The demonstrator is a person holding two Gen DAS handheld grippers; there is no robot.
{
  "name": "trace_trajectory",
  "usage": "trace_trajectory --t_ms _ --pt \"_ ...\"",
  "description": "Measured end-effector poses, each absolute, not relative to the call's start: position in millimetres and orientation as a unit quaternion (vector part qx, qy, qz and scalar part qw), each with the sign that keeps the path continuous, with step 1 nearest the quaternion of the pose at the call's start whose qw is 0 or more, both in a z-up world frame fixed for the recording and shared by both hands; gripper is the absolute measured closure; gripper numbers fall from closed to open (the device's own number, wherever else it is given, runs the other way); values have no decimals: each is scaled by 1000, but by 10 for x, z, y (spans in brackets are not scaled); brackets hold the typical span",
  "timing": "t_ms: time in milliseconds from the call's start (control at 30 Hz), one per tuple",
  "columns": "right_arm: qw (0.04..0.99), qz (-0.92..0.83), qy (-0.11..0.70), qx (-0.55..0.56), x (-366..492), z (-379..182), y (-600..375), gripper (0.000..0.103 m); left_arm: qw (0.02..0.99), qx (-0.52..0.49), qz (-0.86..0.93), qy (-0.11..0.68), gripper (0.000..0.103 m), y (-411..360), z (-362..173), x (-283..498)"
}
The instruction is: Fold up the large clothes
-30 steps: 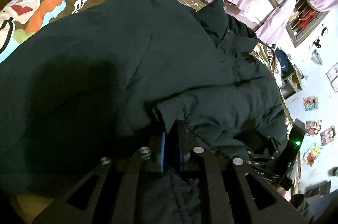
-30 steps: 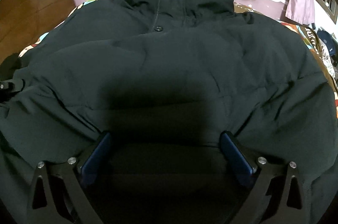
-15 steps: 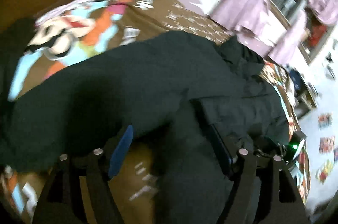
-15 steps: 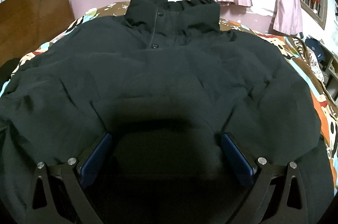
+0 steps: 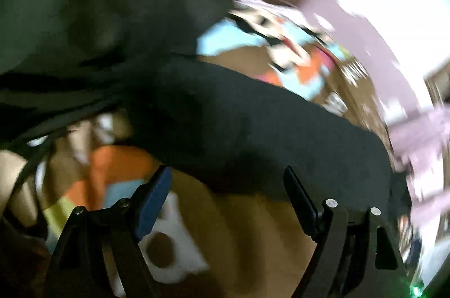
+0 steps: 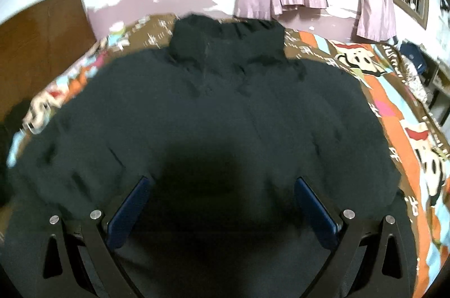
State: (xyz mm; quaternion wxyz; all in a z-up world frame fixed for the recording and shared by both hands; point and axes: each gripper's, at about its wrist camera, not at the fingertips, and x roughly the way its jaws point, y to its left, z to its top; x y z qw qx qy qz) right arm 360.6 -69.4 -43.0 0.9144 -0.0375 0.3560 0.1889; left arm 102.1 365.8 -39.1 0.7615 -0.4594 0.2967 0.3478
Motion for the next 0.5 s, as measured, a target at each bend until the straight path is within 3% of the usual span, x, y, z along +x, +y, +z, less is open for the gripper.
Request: trace_trajectory --t_ms 333,500 --pt "885 218 403 -82 3812 -871 -7 0 728 -459 420 287 26 4033 -530 839" --pt "876 229 422 -43 3870 -1072 -91 0 710 -454 450 295 27 4047 -683 763"
